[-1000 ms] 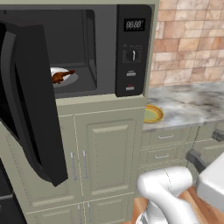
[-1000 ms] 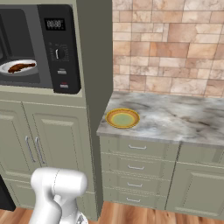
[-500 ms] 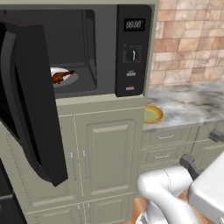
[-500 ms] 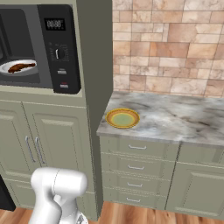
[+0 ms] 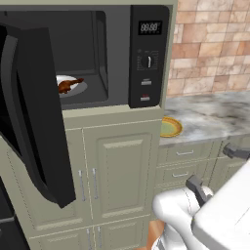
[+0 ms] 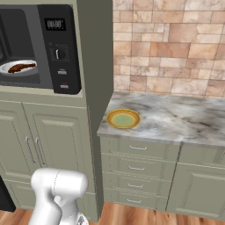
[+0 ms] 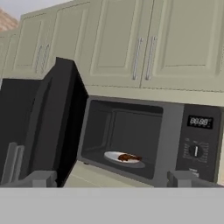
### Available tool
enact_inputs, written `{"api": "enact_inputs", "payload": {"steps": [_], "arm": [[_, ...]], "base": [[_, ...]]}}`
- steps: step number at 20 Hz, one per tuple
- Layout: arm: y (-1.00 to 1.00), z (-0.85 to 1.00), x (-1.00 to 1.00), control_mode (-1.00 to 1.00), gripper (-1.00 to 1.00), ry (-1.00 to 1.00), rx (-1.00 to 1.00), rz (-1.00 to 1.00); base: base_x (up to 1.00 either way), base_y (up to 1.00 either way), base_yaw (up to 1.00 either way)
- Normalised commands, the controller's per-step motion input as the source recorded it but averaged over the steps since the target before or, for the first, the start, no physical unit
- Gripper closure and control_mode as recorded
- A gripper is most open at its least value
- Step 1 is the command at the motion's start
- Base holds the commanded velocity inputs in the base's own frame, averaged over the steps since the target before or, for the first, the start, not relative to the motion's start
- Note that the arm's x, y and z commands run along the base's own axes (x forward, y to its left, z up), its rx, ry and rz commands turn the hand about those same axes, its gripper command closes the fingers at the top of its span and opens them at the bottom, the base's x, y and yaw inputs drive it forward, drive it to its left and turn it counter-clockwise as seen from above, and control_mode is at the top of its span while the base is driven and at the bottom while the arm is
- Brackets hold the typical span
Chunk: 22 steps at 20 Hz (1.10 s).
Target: Pick the chicken drumstick from the counter and place it in the microwave. Then turn on the microwave.
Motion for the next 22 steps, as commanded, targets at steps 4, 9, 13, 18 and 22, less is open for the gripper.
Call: {"api": "enact_inputs", "payload": {"steps": [4,9,13,18,22], "arm": [[0.24,-0.01,0.0,-1.0,-1.0,-0.11,-0.03,0.0],[0.28,-0.11,0.0,-1.0,-1.0,-0.08,-0.02,0.0],[0.29,-0.19,0.0,-1.0,-1.0,-0.06,-0.02,0.0],[0.28,-0.2,0.0,-1.0,-1.0,-0.06,-0.02,0.0],[0.28,-0.18,0.0,-1.0,-1.0,-0.06,-0.02,-0.02]], "base": [[0.0,0.0,0.0],[0.0,0.0,0.0],[0.0,0.0,0.0],[0.0,0.0,0.0],[0.0,0.0,0.0]]}}
